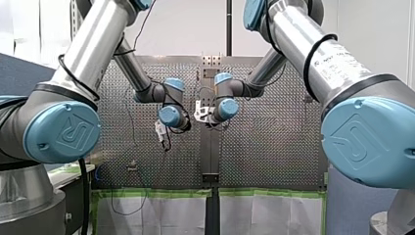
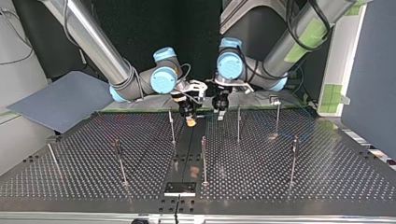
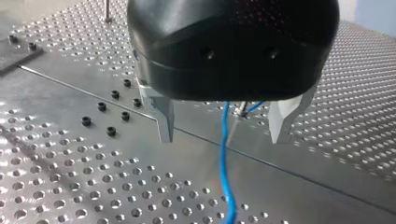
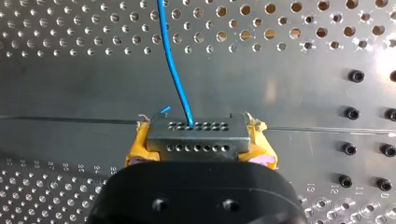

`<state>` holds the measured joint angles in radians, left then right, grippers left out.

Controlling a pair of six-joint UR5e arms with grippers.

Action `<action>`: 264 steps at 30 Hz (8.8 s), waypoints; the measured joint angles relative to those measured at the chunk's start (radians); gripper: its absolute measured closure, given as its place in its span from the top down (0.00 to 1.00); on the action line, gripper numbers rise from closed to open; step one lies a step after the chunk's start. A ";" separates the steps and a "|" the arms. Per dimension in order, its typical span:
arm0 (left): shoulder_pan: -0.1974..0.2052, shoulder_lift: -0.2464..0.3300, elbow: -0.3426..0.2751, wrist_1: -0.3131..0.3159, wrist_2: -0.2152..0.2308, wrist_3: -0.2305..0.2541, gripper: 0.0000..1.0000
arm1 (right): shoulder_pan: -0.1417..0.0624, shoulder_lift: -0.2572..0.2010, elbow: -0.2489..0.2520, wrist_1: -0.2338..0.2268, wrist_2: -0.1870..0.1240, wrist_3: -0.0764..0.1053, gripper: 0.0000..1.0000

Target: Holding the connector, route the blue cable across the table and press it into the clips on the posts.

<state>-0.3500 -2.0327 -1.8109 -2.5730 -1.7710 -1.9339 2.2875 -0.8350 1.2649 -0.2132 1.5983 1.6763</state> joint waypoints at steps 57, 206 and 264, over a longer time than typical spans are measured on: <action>-0.042 -0.019 0.084 -0.138 -0.120 -0.026 0.01 | -0.009 -0.102 0.000 0.063 -0.006 -0.003 0.00; -0.117 0.389 0.171 -0.321 0.087 0.029 1.00 | -0.200 -0.385 -0.015 0.162 -0.116 0.090 0.00; -0.198 0.023 0.569 -0.418 -0.186 0.092 0.64 | -0.211 -0.407 -0.015 0.165 -0.119 0.090 0.00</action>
<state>-0.5476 -2.0100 -1.2422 -2.9911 -1.9566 -1.8415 2.0763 -1.2420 1.2501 -0.0478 1.4789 1.7660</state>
